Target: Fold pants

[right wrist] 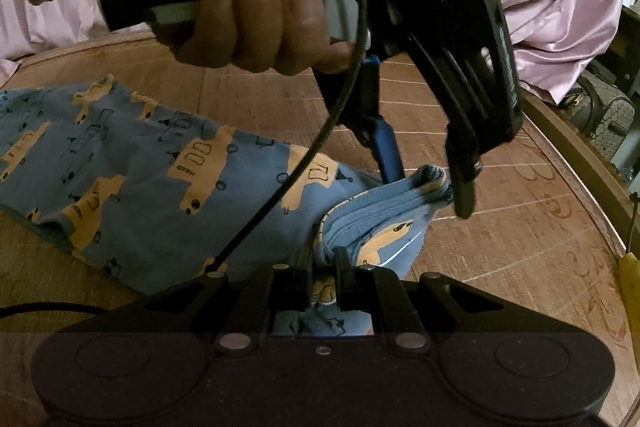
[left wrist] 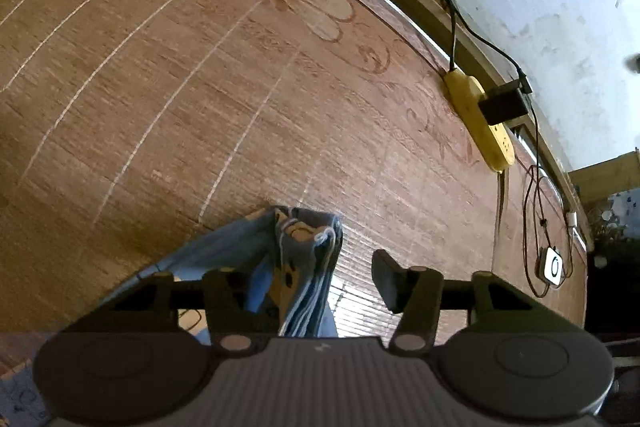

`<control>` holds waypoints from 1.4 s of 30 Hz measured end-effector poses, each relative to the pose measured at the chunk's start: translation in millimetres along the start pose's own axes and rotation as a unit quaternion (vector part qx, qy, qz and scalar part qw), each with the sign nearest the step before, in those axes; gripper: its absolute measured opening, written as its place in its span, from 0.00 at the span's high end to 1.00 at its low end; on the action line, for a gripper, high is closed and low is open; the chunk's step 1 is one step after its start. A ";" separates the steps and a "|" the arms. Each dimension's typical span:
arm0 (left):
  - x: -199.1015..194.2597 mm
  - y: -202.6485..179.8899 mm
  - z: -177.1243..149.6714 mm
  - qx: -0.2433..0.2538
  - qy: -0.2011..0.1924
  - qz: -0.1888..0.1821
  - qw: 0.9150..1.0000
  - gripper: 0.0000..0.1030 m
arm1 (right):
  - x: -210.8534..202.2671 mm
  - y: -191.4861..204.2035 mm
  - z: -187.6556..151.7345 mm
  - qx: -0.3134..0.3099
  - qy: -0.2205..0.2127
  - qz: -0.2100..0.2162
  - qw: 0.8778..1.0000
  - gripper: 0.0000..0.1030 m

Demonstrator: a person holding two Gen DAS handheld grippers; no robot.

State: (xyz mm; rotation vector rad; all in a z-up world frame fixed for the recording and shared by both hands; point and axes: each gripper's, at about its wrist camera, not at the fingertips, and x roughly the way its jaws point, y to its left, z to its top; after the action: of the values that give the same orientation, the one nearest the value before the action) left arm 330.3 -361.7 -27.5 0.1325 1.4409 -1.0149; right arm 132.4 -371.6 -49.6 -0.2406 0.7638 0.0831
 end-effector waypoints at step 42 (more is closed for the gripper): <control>-138.6 160.4 -165.3 -0.146 -0.123 -0.029 0.981 0.92 | -37.0 128.7 35.6 -0.059 -0.053 0.127 0.989 0.90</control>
State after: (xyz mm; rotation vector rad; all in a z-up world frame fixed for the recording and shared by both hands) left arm 334.9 -93.0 -20.4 -0.2434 1.3535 -0.8241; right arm 109.0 -237.7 -23.0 -0.2481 0.6817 0.3810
